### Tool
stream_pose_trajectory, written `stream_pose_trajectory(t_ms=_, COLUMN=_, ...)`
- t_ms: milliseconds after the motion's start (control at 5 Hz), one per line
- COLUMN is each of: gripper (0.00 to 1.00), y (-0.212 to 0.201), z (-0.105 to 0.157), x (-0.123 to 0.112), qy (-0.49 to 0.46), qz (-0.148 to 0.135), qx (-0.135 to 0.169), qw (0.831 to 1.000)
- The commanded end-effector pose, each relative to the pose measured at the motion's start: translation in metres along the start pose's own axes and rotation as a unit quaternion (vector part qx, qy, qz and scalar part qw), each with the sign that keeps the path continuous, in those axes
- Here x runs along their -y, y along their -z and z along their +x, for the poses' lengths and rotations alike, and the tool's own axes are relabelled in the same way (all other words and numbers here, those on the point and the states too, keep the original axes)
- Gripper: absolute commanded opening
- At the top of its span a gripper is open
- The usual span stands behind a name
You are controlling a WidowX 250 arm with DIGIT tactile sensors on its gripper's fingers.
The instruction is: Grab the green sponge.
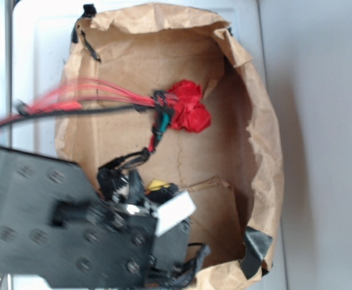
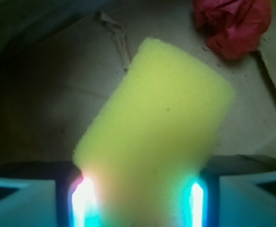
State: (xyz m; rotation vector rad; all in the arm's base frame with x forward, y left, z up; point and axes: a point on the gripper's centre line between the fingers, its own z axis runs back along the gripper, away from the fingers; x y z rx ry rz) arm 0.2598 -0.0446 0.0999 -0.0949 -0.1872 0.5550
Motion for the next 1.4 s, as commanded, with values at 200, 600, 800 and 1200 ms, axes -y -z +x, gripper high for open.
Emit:
stream_pose_trajectory(t_ms=200, gripper=0.0, y=-0.054, z=0.045, x=-0.044, qy=-0.004, qz=0.022, qx=0.055, qw=0.998)
stream_pose_trajectory(t_ms=600, gripper=0.0, y=-0.078, z=0.063, x=-0.055, qy=0.052, qz=0.089, qx=0.096, qw=0.99)
stream_pose_trajectory(t_ms=800, gripper=0.0, y=-0.085, z=0.059, x=-0.056, qy=0.068, qz=0.083, qx=0.083, qw=0.991)
stream_pose_trajectory(t_ms=1200, gripper=1.0, y=-0.086, z=0.055, x=-0.055, qy=0.07, qz=0.073, qx=0.082, qw=0.991)
